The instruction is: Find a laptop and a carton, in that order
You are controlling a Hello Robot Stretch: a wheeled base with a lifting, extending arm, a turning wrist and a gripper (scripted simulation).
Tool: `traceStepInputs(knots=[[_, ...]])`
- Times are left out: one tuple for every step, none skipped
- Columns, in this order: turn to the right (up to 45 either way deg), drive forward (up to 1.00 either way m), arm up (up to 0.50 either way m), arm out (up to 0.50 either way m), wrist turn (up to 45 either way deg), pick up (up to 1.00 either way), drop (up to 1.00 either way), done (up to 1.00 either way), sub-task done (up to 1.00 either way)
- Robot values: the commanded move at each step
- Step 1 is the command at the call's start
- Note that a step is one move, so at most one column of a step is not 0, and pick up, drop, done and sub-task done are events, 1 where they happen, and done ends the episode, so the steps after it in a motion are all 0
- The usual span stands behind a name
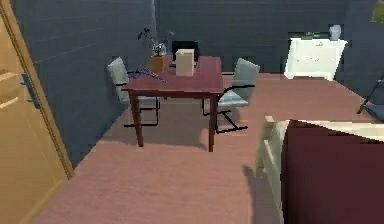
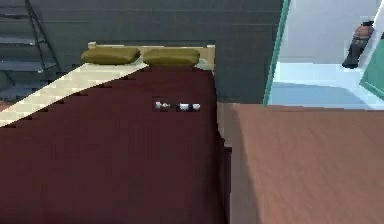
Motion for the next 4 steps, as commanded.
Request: traceStepInputs(knots=[[0.0,1.0,0.0,0.0,0.0,0.0,0.0,0.0,0.0],[0.0,0.55,0.0,0.0,0.0,0.0,0.0,0.0,0.0],[0.0,0.0,0.0,0.0,0.0,0.0,0.0,0.0,1.0],[0.0,0.0,0.0,0.0,0.0,0.0,0.0,1.0,0.0]])
